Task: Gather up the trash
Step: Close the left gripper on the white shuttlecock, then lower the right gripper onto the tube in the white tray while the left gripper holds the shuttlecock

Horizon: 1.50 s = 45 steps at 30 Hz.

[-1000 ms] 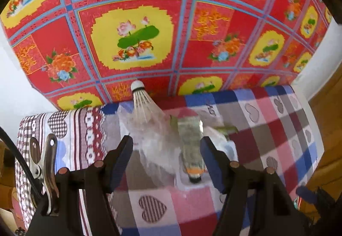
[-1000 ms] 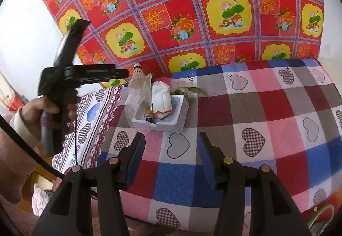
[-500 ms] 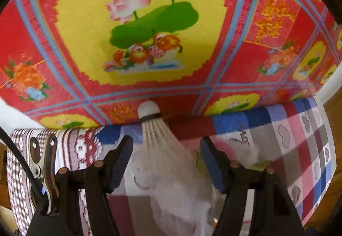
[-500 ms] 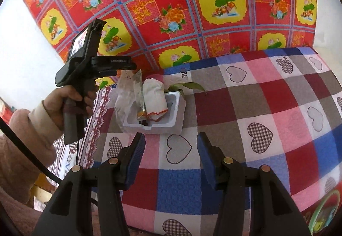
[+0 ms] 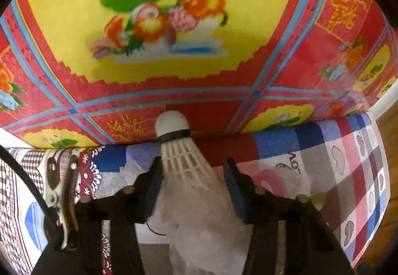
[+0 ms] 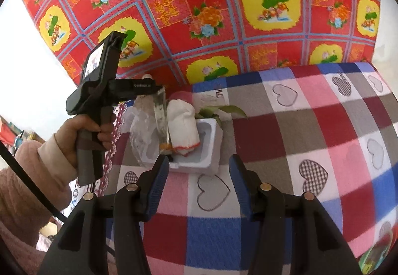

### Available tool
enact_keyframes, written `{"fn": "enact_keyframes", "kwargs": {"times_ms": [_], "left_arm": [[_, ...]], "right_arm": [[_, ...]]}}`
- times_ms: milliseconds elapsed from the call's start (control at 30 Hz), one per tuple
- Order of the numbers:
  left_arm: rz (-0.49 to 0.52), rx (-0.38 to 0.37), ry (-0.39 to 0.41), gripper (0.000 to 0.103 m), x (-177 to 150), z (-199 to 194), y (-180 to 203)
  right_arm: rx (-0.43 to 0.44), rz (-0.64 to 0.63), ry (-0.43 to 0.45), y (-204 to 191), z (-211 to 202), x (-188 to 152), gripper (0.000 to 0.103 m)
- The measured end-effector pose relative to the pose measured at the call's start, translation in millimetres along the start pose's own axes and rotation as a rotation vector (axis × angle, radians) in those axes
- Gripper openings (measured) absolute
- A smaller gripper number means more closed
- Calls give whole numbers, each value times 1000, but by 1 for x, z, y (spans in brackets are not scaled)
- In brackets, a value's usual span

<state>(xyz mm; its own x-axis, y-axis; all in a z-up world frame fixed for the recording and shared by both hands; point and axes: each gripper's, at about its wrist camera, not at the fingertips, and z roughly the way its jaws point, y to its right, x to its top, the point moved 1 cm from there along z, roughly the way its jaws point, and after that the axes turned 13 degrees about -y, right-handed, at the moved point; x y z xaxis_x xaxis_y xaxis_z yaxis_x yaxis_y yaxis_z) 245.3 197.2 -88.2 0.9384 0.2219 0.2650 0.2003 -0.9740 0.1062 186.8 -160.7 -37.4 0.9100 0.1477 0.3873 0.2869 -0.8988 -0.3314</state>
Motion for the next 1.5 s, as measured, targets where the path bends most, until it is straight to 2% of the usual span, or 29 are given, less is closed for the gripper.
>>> {"fn": "enact_keyframes", "kwargs": {"times_ms": [167, 333, 633, 833, 1067, 1133, 1367, 1500], "left_arm": [[10, -44, 5, 40, -1, -3, -6], [30, -69, 51, 34, -9, -19, -13], [28, -70, 123, 34, -22, -59, -32], [28, -70, 151, 34, -41, -77, -48], [2, -89, 149, 34, -60, -86, -68], [0, -86, 147, 34, -66, -88, -73], [-18, -96, 123, 34, -80, -83, -87], [-17, -102, 111, 34, -84, -78, -87]], "right_arm": [[20, -22, -13, -11, 9, 7, 52], [46, -41, -31, -24, 19, 13, 52], [83, -100, -41, -48, 40, 26, 52], [65, -156, -47, -60, 57, 43, 52], [28, -173, -71, -66, 76, 50, 52], [18, -174, -87, -66, 83, 50, 48], [-48, -213, -114, -72, 105, 45, 44], [-40, -209, -109, -72, 108, 43, 27]]}}
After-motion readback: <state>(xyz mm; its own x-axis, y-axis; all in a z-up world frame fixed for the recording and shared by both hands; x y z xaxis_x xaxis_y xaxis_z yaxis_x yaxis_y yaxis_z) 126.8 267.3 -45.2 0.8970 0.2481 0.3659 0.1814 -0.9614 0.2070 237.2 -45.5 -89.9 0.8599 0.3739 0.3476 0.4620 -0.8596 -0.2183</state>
